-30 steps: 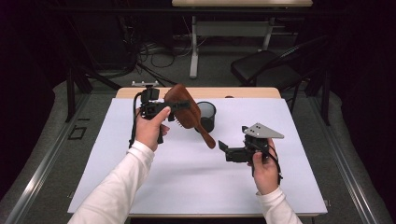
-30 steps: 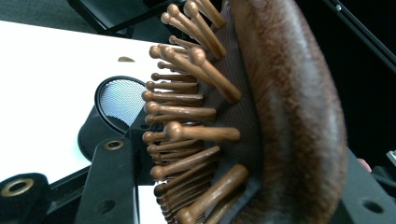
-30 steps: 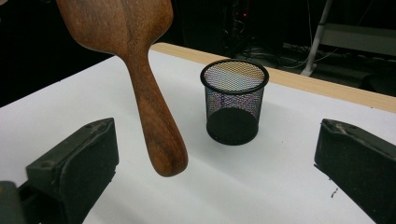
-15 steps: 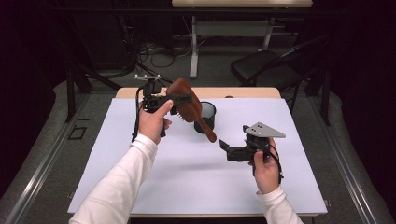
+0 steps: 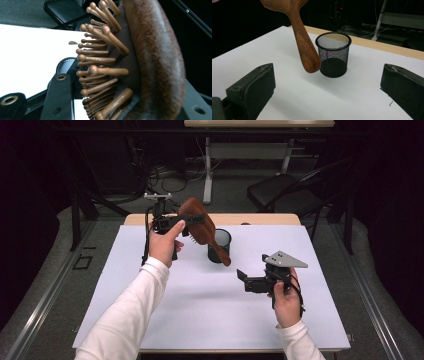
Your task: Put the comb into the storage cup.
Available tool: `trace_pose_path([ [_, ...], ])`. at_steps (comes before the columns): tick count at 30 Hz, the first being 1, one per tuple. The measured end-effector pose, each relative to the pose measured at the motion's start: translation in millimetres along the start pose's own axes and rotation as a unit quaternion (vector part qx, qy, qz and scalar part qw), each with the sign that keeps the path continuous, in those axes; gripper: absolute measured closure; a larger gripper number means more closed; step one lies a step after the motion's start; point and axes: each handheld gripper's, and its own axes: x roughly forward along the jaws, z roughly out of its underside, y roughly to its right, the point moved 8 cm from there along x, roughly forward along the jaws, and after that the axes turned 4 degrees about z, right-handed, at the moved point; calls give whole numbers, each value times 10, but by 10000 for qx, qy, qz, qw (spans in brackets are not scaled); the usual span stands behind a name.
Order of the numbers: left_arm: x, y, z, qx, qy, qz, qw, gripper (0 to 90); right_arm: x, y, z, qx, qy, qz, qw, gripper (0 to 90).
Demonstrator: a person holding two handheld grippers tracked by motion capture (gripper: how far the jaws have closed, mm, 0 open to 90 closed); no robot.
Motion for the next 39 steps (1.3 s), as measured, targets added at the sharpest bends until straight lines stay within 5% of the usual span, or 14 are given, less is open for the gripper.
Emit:
trace_pose_path([
  [39, 129, -73, -387, -75, 217, -514, 9984, 482, -6, 4, -23, 43, 40, -28, 10000, 0],
])
